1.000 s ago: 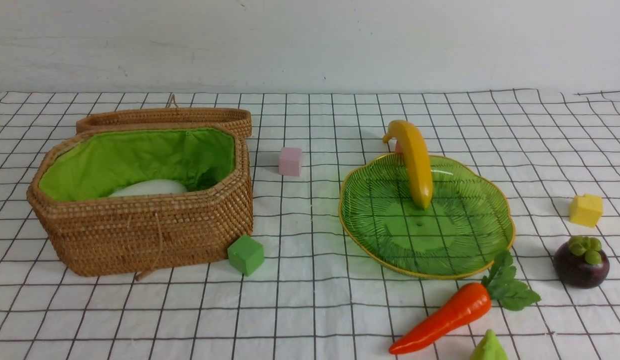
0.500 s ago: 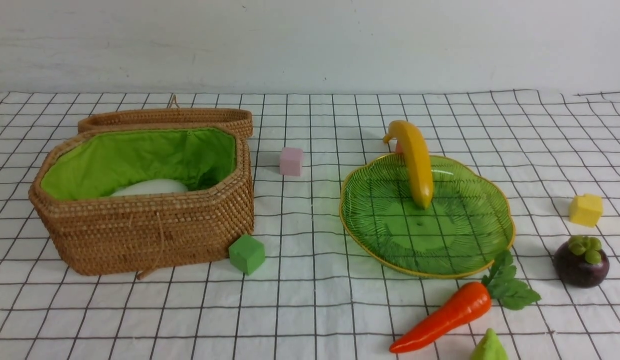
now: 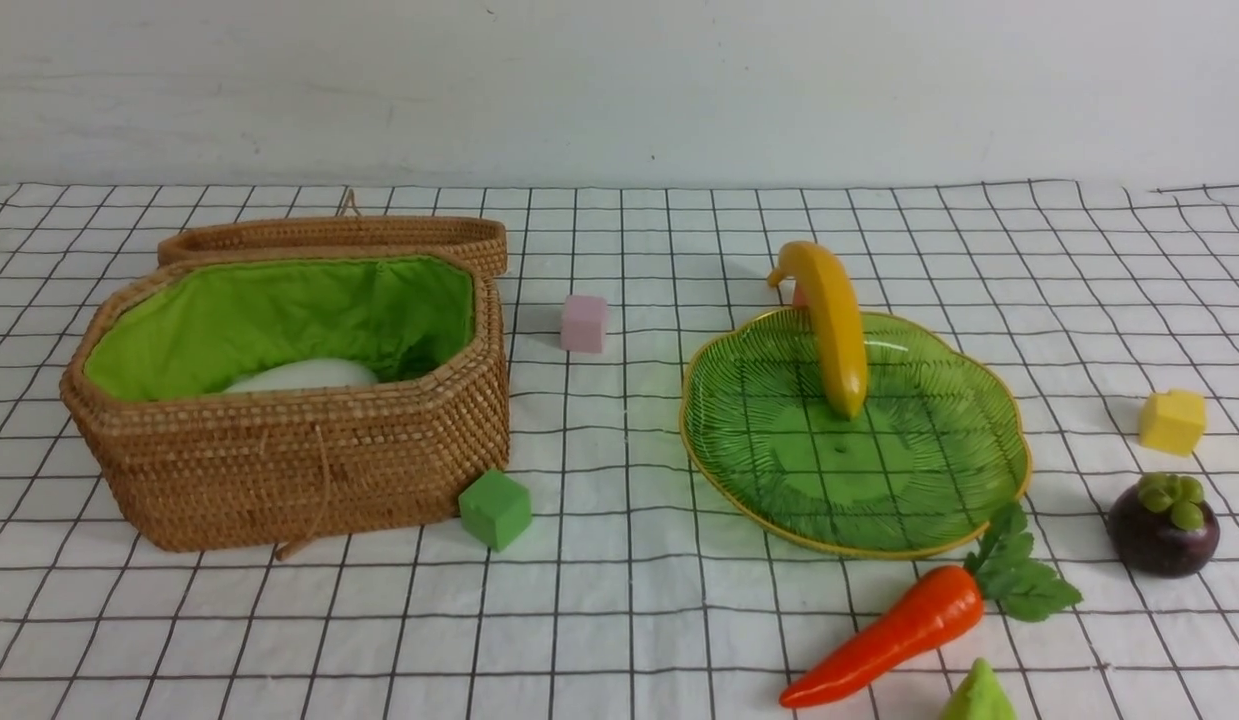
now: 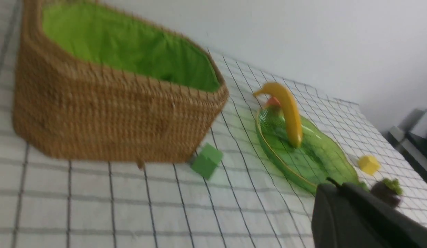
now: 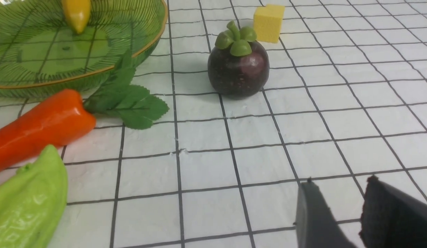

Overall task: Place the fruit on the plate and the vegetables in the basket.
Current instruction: Use the right arm to grab a mangosteen and put it into the right plate

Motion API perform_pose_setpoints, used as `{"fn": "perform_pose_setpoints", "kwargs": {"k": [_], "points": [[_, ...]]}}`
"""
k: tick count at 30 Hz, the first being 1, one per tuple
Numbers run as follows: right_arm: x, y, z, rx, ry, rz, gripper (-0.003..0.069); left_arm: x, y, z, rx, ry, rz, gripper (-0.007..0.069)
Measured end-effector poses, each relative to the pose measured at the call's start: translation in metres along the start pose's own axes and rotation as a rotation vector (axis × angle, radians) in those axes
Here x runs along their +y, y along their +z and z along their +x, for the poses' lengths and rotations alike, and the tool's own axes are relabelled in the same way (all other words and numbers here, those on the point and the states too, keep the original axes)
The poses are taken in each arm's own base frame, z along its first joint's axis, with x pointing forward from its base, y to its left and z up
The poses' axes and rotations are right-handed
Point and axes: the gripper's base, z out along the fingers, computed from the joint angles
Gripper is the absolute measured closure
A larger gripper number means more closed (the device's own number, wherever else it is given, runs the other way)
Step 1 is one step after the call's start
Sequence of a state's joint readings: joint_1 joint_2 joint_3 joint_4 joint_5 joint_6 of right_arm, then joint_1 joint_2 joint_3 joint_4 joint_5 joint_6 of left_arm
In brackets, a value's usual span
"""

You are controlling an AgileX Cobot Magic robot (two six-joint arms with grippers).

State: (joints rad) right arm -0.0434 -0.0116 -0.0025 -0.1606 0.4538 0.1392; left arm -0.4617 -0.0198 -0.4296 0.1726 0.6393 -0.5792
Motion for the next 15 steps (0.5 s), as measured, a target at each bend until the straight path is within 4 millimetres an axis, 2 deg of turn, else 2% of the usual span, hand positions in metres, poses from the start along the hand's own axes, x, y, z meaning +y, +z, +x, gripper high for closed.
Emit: {"fn": "perform_pose_setpoints", "kwargs": {"k": [2,6,7,9,11,13,15], "points": [[0.000,0.000,0.000,0.000,0.000,0.000,0.0421,0.003,0.009,0.007,-0.075,0.136,-0.060,0.0638],[0.000,0.000,0.000,0.000,0.000,0.000,0.0421,0.014,0.024,0.027,-0.099,0.277,-0.158,0.0638],[0.000,0.000,0.000,0.000,0.000,0.000,0.0421,0.023,0.032,0.043,-0.069,0.289,-0.210,0.0638],[0.000,0.000,0.000,0.000,0.000,0.000,0.0421,0.030,0.036,0.054,-0.038,0.271,-0.241,0.0638],[0.000,0.000,0.000,0.000,0.000,0.000,0.0421,0.042,0.044,0.079,0.029,0.205,-0.285,0.0638],[0.000,0.000,0.000,0.000,0.000,0.000,0.0421,0.051,0.047,0.096,0.080,0.184,-0.311,0.0638],[0.000,0.000,0.000,0.000,0.000,0.000,0.0421,0.056,0.049,0.107,0.130,0.171,-0.336,0.0638]]}}
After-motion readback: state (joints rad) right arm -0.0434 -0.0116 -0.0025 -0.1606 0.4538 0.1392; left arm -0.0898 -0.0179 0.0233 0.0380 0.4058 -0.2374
